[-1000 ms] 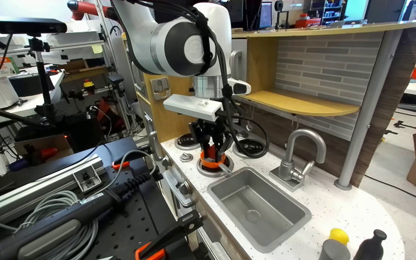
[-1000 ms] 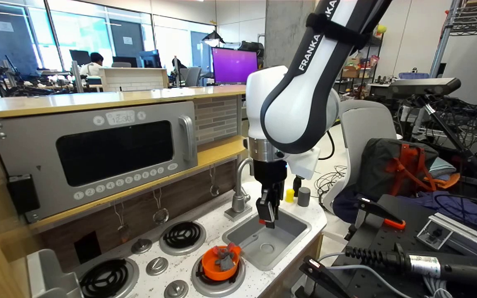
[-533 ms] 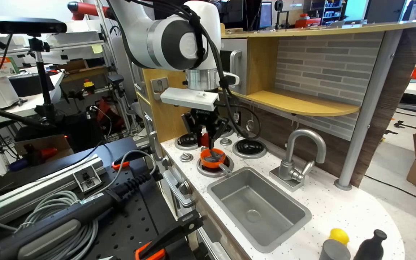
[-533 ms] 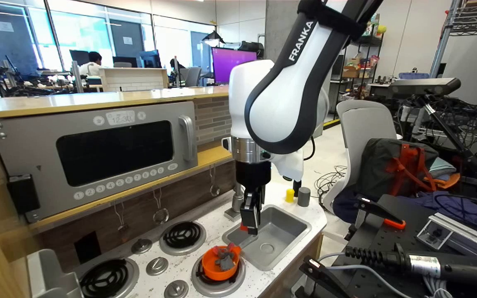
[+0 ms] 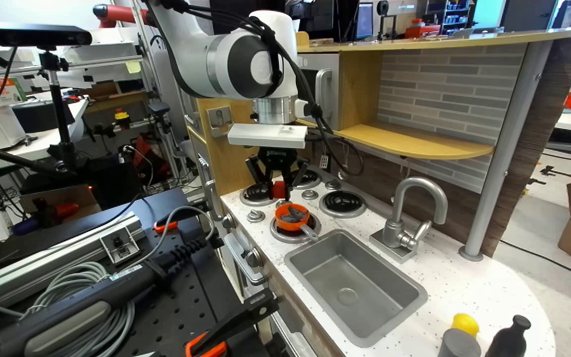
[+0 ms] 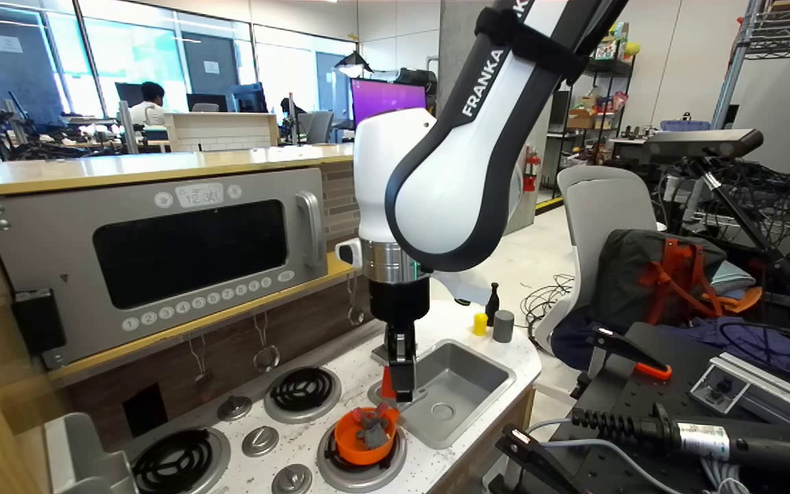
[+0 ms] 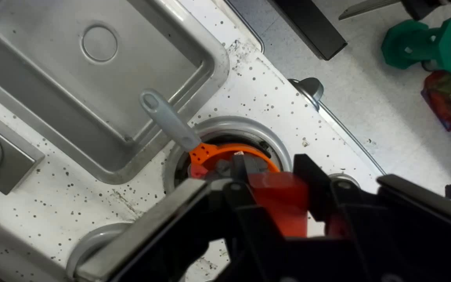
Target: Move the orange block from the right side of the counter and place it in the orange pan on the stove
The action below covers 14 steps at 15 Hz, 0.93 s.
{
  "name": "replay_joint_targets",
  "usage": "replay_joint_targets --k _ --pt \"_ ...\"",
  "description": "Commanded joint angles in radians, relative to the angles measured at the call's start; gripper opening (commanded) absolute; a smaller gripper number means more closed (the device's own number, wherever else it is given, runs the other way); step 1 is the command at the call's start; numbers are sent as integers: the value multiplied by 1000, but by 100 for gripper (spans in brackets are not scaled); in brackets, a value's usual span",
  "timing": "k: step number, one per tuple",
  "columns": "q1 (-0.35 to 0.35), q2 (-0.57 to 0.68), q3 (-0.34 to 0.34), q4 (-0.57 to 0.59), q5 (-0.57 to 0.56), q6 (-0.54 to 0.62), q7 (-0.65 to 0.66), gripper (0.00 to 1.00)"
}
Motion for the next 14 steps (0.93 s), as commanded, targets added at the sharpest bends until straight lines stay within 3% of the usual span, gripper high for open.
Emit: replay_joint_targets --k 1,6,14 --pt "8 70 2 72 -70 -39 -75 11" --pt "13 155 0 138 -128 -60 -138 11" --pt "14 227 17 226 -114 -70 -146 11"
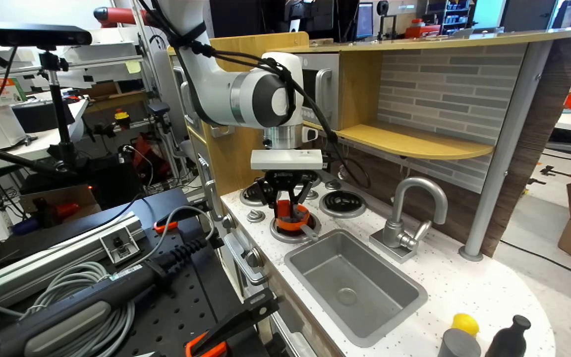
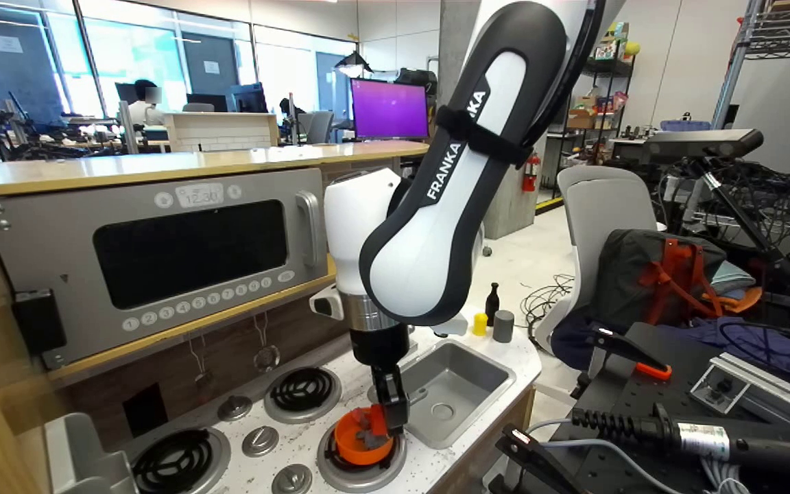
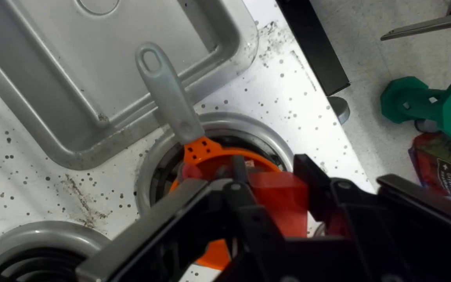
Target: Move the orange block from the right side of the counter and place it in the orange pan on the stove
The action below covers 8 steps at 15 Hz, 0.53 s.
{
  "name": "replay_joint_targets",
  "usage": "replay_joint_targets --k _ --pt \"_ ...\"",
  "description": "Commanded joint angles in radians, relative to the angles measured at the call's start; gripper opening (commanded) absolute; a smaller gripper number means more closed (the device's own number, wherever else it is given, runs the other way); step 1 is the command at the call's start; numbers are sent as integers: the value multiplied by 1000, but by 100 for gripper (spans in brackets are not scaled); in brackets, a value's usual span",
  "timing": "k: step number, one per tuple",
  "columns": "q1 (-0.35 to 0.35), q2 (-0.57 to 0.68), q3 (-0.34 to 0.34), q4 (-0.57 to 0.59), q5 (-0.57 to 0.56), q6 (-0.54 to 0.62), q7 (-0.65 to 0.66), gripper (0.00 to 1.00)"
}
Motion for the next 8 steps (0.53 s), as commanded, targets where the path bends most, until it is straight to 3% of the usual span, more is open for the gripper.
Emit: replay_joint_targets --k 1,5,6,7,8 --pt "-5 33 19 54 0 -26 -1 11" --pt "4 52 15 80 5 -28 29 11" --pt "7 56 12 86 4 -31 36 61" --pt "8 60 11 91 5 -33 41 62" --pt "10 64 7 96 3 -34 50 69"
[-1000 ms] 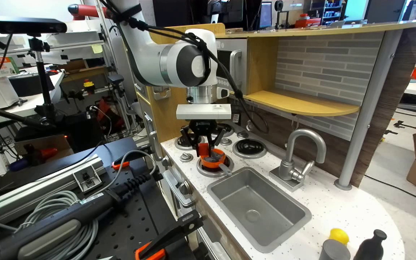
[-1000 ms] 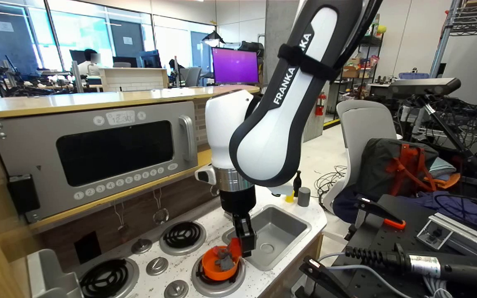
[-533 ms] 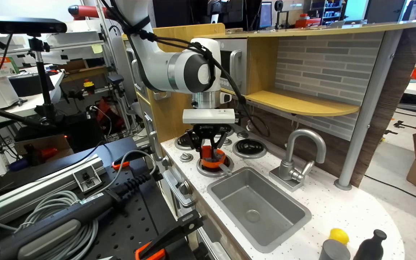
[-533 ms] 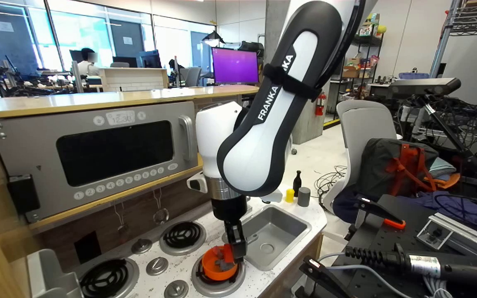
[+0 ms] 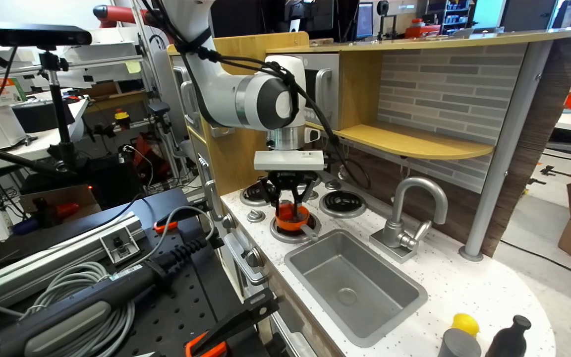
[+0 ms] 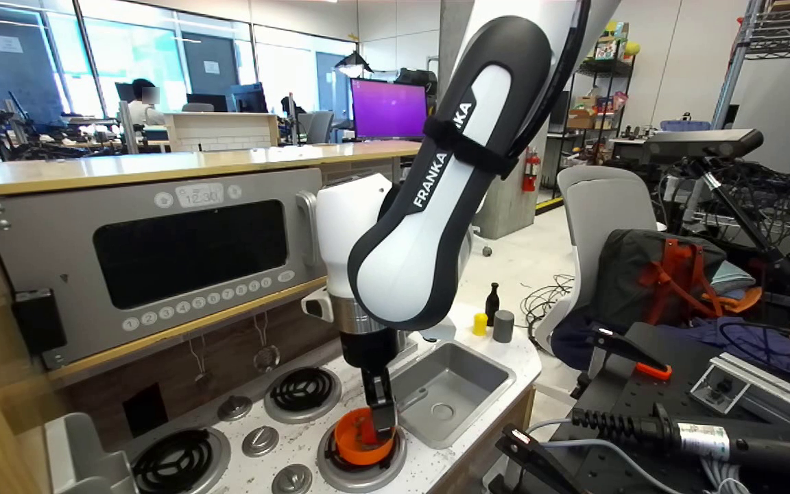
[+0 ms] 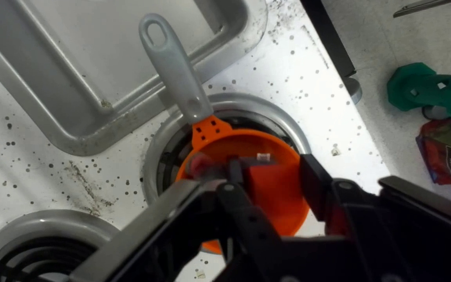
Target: Move the orange block from the right side of the counter and place it in the orange pan on the stove
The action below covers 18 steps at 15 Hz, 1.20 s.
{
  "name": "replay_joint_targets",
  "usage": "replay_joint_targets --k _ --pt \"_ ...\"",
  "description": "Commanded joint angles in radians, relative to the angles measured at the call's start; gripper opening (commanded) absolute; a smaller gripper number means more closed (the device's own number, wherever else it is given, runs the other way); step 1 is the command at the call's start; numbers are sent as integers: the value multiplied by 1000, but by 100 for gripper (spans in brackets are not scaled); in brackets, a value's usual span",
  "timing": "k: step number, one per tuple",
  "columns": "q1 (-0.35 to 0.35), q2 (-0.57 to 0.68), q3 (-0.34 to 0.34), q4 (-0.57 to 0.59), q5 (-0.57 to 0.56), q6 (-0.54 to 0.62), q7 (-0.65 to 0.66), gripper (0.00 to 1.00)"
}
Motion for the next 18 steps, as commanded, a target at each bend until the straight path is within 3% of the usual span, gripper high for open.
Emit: replay_joint_targets --k 1,4,5,13,18 --pt "11 30 -3 48 -1 -32 33 75" --pt "-1 27 5 41 5 -32 35 98" --pt "-5 21 5 29 7 -24 40 100" --pt "-131 -98 20 -172 104 38 89 100" --pt "-218 -249 2 -322 189 94 145 100"
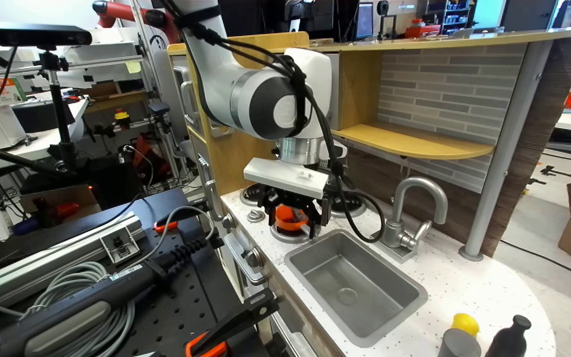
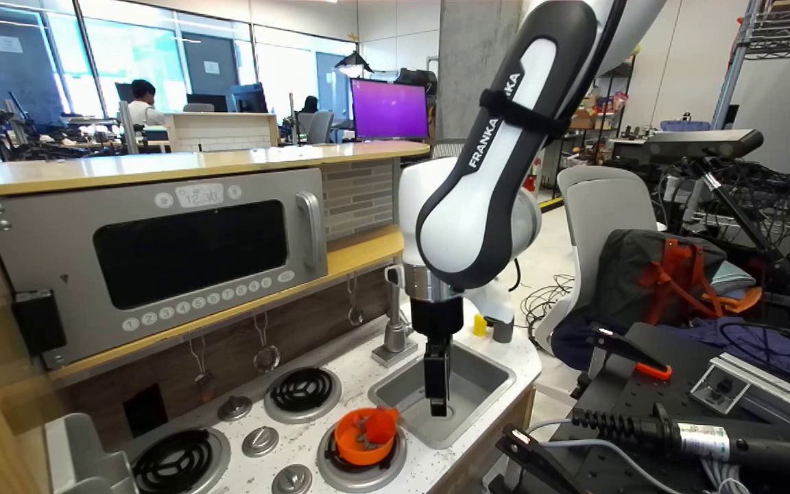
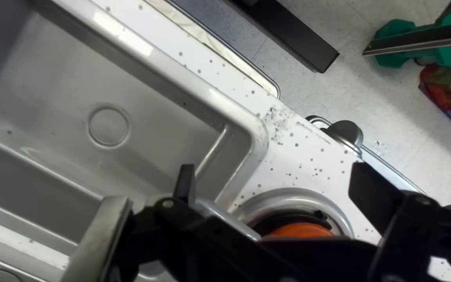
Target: Move the orange block from the right side of the counter and place it in the orange pan on the stove
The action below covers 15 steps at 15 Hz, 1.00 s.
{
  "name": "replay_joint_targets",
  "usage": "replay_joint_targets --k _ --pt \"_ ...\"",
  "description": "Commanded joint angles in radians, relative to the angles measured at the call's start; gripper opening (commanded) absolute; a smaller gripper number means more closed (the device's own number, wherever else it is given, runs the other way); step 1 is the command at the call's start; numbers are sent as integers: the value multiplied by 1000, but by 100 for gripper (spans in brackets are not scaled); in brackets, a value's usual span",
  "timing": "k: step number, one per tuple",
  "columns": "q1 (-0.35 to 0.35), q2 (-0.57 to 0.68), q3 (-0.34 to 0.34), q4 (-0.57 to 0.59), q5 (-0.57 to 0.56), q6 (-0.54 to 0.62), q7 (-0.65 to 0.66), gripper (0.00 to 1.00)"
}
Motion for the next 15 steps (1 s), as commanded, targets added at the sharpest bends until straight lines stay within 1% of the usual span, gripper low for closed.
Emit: replay_joint_targets --k 1,3,6,8,9,10,12,15 --pt "-41 -166 -21 -151 45 54 64 100" --pt "-46 -243 -59 -206 48 92 117 100" --pt "-41 -359 -134 -268 42 84 194 100" --pt "-47 -425 -177 -295 43 51 232 100" --pt "-50 -455 -196 -303 41 12 241 100" --pt "-41 -368 -178 -245 35 47 208 100" --pt "-45 -418 -204 -272 33 27 219 100" --pt "-44 -433 -207 -289 33 27 229 100"
